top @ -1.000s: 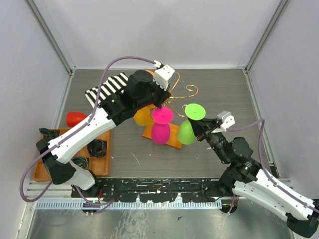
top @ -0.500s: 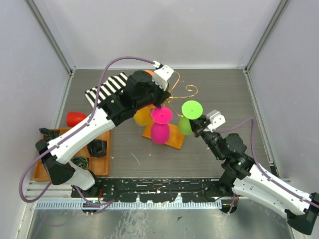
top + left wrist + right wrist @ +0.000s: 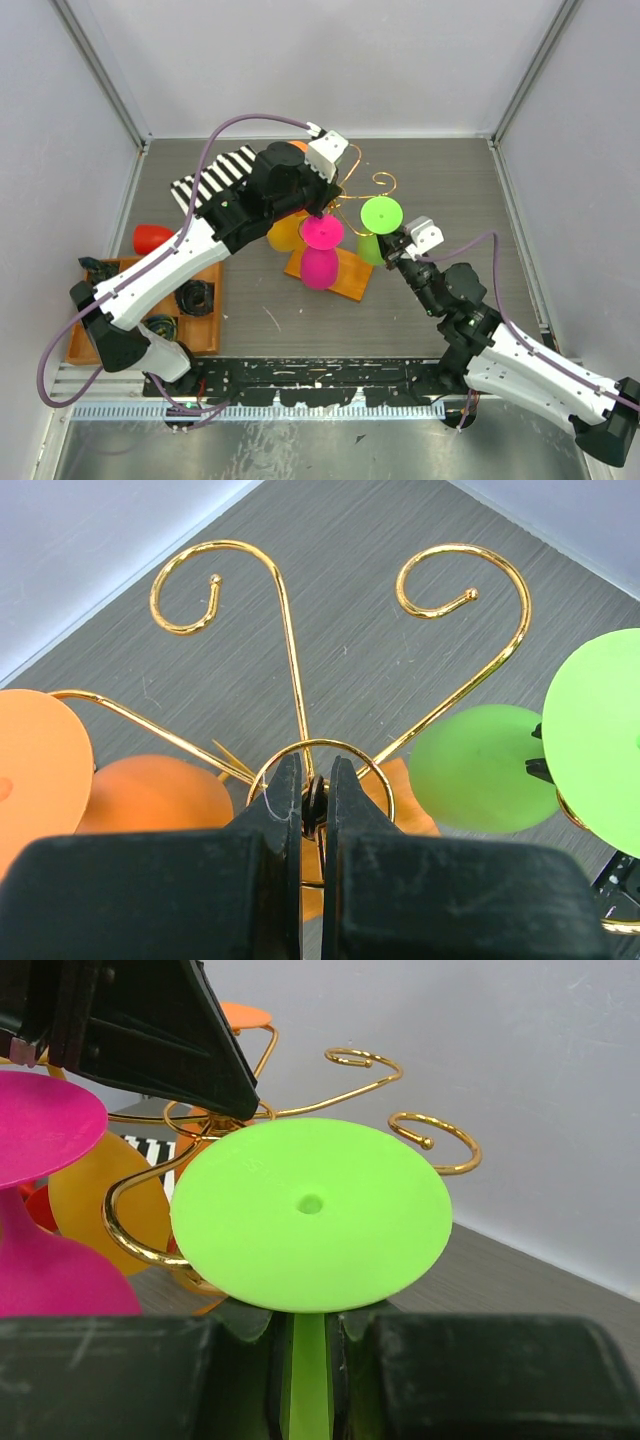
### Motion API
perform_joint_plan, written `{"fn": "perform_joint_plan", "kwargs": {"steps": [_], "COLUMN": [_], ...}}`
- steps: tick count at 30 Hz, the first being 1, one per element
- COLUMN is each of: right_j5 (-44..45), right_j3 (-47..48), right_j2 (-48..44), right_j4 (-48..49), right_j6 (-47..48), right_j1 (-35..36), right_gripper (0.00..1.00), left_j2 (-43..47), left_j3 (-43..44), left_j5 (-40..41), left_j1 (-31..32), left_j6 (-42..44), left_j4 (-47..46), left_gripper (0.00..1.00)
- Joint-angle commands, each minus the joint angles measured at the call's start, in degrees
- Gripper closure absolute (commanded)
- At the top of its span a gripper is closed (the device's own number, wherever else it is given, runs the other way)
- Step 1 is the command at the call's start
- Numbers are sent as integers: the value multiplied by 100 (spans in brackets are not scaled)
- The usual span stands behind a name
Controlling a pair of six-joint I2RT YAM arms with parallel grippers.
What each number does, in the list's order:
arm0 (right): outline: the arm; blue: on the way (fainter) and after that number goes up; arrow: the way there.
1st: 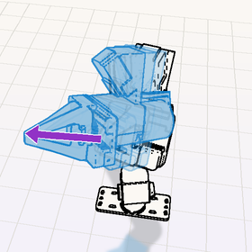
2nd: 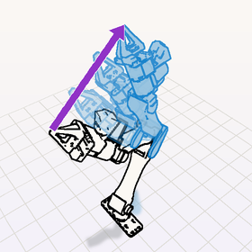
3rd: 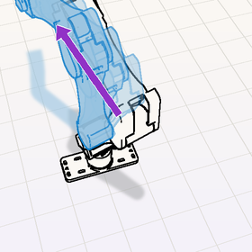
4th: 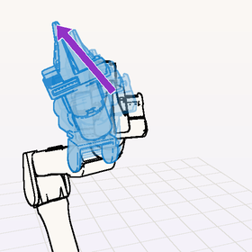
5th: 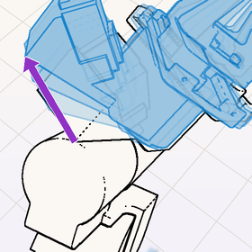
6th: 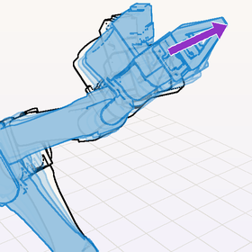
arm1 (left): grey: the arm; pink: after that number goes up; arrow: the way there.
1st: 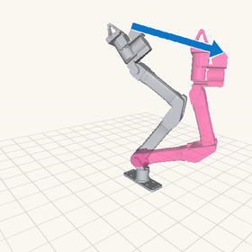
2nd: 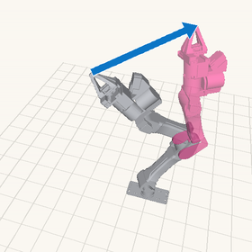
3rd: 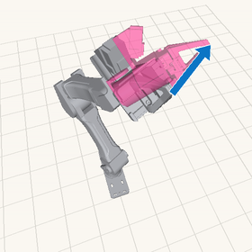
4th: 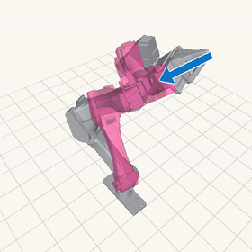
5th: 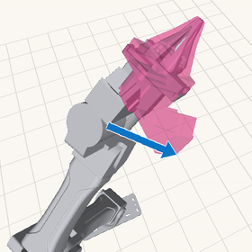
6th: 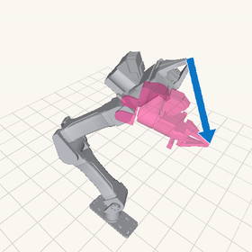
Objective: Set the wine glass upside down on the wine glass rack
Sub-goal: Turn the wine glass upside down at the wine rack.
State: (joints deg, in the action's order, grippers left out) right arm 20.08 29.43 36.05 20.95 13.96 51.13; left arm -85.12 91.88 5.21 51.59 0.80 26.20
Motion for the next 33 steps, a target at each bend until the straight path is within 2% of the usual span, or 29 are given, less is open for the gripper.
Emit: {"fn": "perform_joint_plan", "kwargs": {"steps": [1, 5, 11, 22, 33], "right_j5": [-898, -1273, -1456, -2363, -3399], "right_j3": [512, 665, 661, 1033, 740], "right_j2": [125, 189, 144, 762, 365], "right_j4": [-288, -808, -964, -1139, -1084], "right_j6": [173, 262, 279, 86, 3], "right_j1": [34, 29, 19, -82, -147], "right_gripper": [99, 99, 99, 99, 99], "left_j2": [-18, -54, -73, -72, -126], "left_j3": [-87, -69, -61, -68, -31], "left_j5": [-36, -66, -89, -107, -107], "left_j1": [8, 8, 8, 12, 11], "left_j6": [-58, -65, -77, -72, -86], "left_j4": [101, 120, 140, 150, 183], "left_gripper": [100, 100, 100, 100, 100]}}
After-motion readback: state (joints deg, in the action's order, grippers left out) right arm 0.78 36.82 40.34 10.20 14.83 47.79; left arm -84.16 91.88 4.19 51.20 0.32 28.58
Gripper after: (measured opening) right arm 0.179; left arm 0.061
